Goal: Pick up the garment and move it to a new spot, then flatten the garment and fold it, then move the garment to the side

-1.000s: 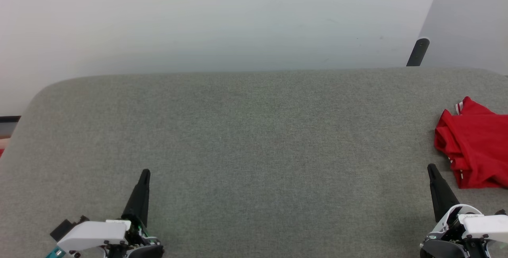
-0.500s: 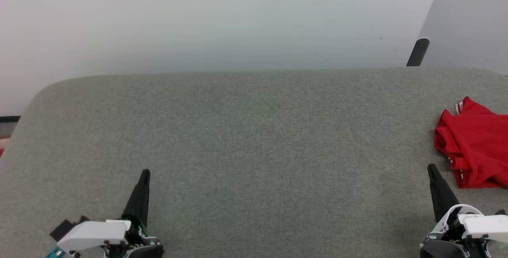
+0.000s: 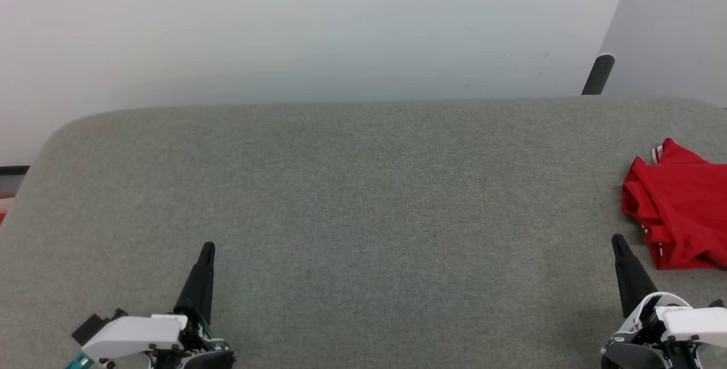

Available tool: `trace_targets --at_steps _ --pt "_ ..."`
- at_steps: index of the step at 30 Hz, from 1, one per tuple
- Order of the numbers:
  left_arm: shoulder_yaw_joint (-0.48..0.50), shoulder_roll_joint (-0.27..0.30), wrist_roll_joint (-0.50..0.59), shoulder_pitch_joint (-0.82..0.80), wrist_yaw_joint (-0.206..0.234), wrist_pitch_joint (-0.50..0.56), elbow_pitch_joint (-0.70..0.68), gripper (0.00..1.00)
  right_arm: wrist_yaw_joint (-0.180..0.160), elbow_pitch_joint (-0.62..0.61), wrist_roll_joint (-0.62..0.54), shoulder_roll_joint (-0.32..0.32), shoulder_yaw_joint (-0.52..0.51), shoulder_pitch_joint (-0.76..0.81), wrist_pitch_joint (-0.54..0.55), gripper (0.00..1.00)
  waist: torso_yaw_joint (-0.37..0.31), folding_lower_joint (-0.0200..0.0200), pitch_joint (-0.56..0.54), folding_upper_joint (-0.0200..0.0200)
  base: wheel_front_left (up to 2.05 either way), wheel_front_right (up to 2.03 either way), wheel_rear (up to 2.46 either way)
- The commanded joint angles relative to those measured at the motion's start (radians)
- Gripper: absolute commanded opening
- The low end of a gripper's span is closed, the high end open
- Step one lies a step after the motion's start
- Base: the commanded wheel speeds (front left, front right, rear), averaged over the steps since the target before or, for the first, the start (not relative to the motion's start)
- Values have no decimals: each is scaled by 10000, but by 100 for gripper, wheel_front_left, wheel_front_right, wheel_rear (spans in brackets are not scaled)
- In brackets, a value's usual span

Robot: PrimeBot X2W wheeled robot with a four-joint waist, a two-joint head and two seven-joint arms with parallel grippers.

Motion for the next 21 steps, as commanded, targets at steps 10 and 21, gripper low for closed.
trace_targets --at_steps 10,21 --pt "22 -5 -34 -81 -32 24 10 0 4 0 60 20 10 -26 13 0 0 0 0 0 0 0 0" --pt "21 -5 -35 -81 -32 24 10 0 4 0 61 20 10 -26 13 0 0 0 0 0 0 0 0"
